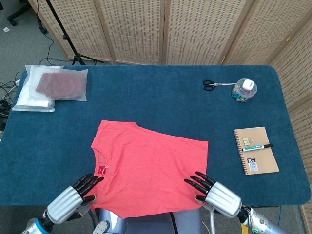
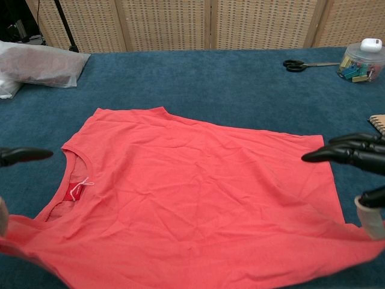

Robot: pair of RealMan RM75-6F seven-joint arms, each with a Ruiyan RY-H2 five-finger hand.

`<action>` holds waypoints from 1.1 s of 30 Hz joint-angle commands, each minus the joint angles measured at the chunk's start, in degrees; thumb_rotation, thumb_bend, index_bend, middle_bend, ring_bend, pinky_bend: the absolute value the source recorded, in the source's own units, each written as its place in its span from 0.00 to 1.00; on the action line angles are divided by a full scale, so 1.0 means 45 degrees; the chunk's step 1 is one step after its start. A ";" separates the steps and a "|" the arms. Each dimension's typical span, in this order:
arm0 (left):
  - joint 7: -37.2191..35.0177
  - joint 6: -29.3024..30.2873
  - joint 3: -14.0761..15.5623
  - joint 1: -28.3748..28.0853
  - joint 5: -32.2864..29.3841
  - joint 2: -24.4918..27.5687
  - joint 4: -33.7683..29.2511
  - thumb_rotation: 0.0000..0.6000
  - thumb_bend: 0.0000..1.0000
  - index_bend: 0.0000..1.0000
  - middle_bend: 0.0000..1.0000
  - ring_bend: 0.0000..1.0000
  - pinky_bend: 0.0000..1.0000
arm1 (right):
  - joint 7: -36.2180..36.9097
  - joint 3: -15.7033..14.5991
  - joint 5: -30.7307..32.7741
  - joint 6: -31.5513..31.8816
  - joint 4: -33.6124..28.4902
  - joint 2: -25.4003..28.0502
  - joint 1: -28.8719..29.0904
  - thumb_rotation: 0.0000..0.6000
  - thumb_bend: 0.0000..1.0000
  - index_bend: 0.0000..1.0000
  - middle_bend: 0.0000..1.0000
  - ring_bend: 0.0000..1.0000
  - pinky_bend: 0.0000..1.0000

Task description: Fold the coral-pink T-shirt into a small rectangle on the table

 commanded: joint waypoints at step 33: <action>0.2525 -0.6119 -0.5869 -0.3534 -0.8727 -0.1597 -0.0267 1.00 0.61 0.70 0.00 0.00 0.00 | -0.0441 0.4691 0.8860 -0.6412 0.1310 -0.2211 0.2151 1.00 0.49 0.62 0.04 0.00 0.00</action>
